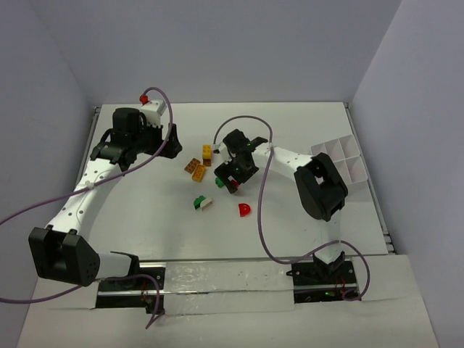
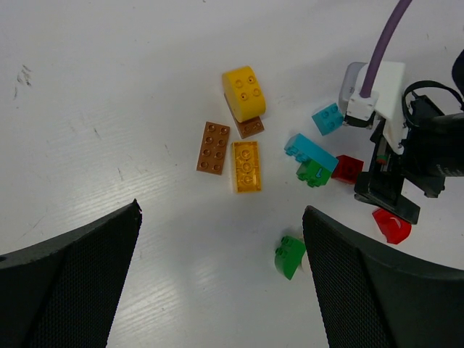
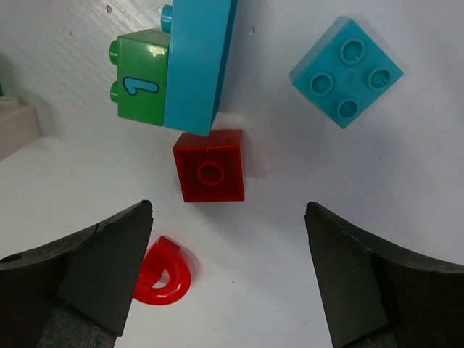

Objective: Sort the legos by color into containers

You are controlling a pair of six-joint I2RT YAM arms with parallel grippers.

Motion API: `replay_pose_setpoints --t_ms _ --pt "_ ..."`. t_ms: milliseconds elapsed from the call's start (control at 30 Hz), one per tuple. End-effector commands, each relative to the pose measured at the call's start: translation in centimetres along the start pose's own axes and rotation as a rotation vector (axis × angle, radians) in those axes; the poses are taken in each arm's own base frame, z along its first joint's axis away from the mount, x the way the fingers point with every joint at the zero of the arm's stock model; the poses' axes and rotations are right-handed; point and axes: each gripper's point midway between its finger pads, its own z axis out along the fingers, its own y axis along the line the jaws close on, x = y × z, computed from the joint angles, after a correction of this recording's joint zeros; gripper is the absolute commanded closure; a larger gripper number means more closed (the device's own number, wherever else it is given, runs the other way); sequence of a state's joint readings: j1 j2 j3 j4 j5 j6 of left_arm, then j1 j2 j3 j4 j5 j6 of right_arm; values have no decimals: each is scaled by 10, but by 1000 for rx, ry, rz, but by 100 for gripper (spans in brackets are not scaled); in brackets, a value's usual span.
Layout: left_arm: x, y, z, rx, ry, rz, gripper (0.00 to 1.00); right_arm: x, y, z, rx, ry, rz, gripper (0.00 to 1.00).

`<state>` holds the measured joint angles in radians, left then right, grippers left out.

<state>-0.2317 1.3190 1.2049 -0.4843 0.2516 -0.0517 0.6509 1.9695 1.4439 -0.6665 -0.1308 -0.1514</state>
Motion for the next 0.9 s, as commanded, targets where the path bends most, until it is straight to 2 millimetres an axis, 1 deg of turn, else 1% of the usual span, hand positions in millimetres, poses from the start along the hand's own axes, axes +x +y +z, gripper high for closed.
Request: replay_pose_setpoints --t_ms 0,33,100,267,433,567,667,767,867 --pt "-14 -6 -7 27 -33 1 1 -26 1 -2 15 -53 -33 11" --pt "-14 -5 -6 26 -30 0 1 -28 1 0 15 -55 -35 14" --pt "-14 -5 -6 25 -29 0 1 -28 0 6 15 -48 -38 16" --pt "-12 -5 -4 31 -23 0 1 -33 1 12 7 -47 -54 21" --pt "-12 -4 -3 26 -22 2 1 -37 4 14 -5 -47 -63 27" --pt "-12 -4 0 30 -15 1 1 -37 7 17 -13 -39 -71 34" --pt "-11 -3 1 28 -13 0 1 -37 7 19 -10 -37 -74 36" --pt "-10 -3 3 29 -7 -1 1 -36 7 18 -5 -39 -78 43" --pt "-10 -2 4 26 -3 1 1 -34 8 17 -10 -40 -81 45"
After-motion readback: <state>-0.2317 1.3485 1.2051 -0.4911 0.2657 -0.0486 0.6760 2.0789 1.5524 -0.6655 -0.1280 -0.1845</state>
